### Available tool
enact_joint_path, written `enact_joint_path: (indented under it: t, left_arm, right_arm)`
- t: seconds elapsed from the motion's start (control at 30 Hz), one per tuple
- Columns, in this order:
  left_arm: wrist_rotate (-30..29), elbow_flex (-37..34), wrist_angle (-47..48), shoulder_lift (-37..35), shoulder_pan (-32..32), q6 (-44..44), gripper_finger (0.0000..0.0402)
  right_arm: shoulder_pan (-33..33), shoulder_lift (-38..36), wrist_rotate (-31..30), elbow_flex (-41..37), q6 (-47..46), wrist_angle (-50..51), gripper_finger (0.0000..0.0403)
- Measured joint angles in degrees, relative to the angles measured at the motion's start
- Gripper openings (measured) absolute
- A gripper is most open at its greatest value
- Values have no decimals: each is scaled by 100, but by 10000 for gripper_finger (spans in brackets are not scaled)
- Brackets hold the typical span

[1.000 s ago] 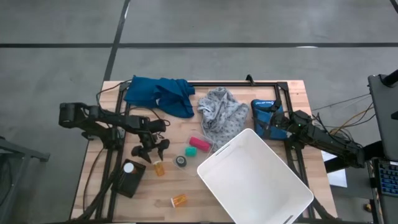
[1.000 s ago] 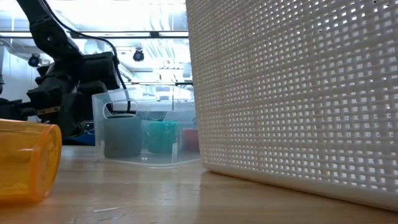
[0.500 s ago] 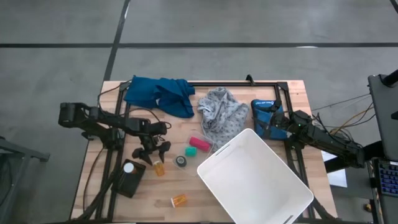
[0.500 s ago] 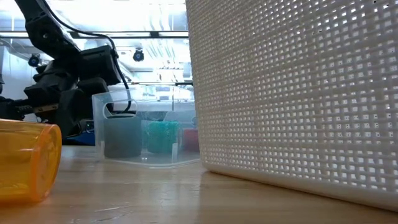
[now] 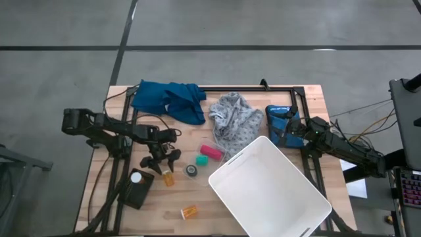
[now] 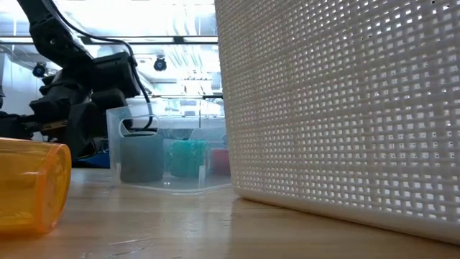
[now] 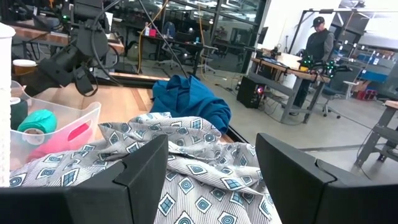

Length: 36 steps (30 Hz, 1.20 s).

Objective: Pick & Place Medicine items
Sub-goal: Put the top orange medicine bottle into the black bin

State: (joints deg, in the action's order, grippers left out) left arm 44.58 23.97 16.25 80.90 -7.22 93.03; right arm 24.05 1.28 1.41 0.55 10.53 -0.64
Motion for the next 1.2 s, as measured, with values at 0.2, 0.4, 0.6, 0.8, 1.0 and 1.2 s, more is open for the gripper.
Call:
enact_joint_path:
  t: [0.2, 0.4, 0.6, 0.8, 1.0, 1.2]
  left_arm:
    - [0, 0, -39, 0, 0, -2, 254]
    - [0, 0, -38, 0, 0, -17, 233]
    - [0, 0, -37, 0, 0, -17, 226]
    - [2, 0, -34, 0, 0, -17, 226]
    - [2, 0, -31, 0, 0, -17, 226]
    - [0, 5, -25, -11, 0, -17, 226]
  right_arm:
    - [0, 0, 0, 1, 1, 0, 240]
    - [0, 0, 0, 0, 12, -1, 240]
    - [0, 0, 0, -1, 3, 0, 240]
    - [0, 0, 0, -2, 1, 0, 240]
    - [-2, 0, 0, 0, 12, 0, 240]
    - [-2, 0, 0, -1, 4, 0, 240]
